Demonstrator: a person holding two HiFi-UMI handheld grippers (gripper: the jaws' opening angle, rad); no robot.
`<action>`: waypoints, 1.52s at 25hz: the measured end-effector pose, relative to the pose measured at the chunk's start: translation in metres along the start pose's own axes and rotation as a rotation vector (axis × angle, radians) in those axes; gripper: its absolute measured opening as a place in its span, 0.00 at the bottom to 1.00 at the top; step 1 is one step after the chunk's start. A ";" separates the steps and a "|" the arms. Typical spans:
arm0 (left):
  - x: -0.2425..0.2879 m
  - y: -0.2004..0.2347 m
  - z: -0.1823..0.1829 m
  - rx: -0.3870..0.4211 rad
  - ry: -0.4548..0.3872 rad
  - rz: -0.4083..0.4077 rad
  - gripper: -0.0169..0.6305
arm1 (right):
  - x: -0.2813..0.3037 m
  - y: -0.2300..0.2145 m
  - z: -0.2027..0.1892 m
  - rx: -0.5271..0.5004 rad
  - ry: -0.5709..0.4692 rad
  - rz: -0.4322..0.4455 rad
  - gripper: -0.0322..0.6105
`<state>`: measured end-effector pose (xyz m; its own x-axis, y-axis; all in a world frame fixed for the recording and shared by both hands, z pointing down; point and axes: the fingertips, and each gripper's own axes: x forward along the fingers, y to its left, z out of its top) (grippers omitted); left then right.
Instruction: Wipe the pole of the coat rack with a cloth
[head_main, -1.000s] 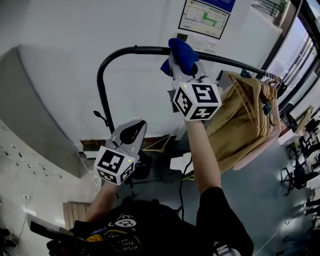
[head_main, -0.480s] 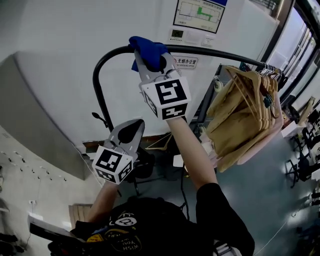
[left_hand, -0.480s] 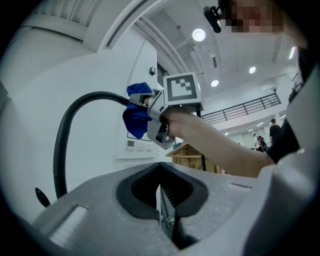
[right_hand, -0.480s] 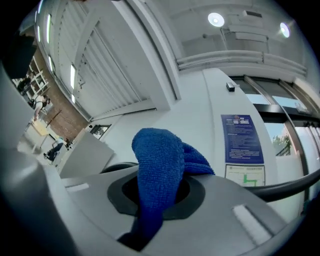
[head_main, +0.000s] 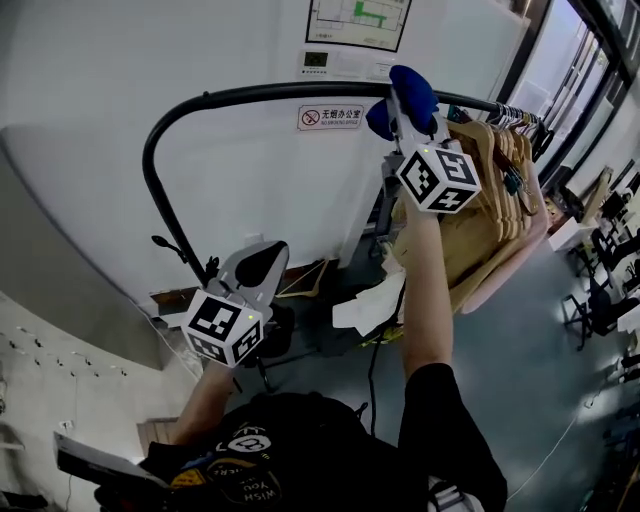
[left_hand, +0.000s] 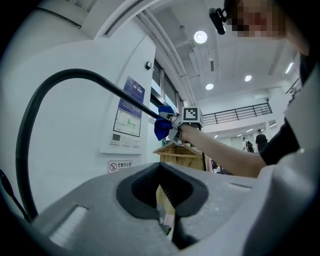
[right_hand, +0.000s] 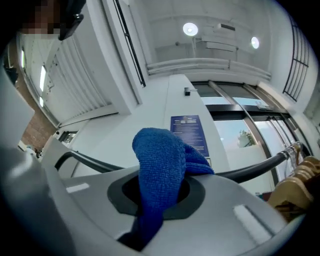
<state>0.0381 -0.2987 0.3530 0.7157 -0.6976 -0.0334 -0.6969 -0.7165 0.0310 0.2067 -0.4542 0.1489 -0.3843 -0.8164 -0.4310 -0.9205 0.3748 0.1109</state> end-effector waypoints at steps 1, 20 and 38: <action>0.000 -0.001 -0.001 0.002 0.002 -0.001 0.03 | -0.003 -0.020 0.000 0.012 -0.001 -0.028 0.12; -0.047 0.029 -0.008 -0.013 0.012 0.097 0.03 | 0.037 0.184 0.012 -0.078 -0.017 0.303 0.11; -0.055 0.040 -0.014 -0.024 0.015 0.122 0.03 | 0.042 0.200 0.009 -0.051 -0.032 0.343 0.11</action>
<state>-0.0284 -0.2894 0.3700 0.6267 -0.7792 -0.0132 -0.7775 -0.6263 0.0576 0.0068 -0.4094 0.1447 -0.6702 -0.6322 -0.3887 -0.7408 0.6017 0.2987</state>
